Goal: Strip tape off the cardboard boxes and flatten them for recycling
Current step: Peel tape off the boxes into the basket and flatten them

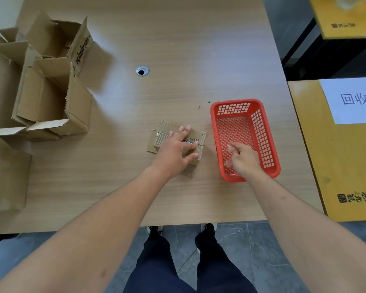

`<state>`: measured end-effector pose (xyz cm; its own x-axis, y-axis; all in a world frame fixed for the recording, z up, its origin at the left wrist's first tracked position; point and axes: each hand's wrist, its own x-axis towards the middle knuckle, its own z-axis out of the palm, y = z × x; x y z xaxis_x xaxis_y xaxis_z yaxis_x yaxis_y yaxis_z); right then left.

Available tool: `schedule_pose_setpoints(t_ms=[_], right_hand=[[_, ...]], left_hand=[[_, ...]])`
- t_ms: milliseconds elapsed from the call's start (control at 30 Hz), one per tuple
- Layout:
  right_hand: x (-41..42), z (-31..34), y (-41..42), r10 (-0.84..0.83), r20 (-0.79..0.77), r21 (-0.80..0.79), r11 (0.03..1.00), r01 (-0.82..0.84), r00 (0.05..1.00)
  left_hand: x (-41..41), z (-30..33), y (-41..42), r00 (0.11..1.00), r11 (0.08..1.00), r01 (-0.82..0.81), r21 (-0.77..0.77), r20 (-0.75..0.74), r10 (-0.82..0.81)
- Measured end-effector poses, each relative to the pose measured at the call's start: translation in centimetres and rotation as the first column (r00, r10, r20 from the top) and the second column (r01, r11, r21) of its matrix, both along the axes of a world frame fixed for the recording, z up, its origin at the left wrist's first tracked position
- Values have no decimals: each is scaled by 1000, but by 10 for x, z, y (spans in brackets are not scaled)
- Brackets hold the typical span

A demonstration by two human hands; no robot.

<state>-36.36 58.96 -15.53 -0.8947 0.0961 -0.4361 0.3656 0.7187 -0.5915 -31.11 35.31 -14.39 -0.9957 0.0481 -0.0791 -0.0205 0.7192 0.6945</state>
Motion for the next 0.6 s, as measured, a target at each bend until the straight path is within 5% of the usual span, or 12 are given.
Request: schedule_pose_setpoints(t_ms=[133, 333, 600], right_hand=[[-2, -4, 2, 100, -48, 46, 994, -98, 994], [-3, -6, 3, -9, -124, 104, 994, 23, 992], [-5, -20, 3, 129, -89, 45, 991, -125, 988]], left_hand=[[-1, -1, -1, 1000, 1000, 9, -5, 4, -9], [0, 0, -1, 1000, 1000, 8, -11, 7, -8], [0, -1, -1, 1000, 1000, 10, -14, 6, -10]])
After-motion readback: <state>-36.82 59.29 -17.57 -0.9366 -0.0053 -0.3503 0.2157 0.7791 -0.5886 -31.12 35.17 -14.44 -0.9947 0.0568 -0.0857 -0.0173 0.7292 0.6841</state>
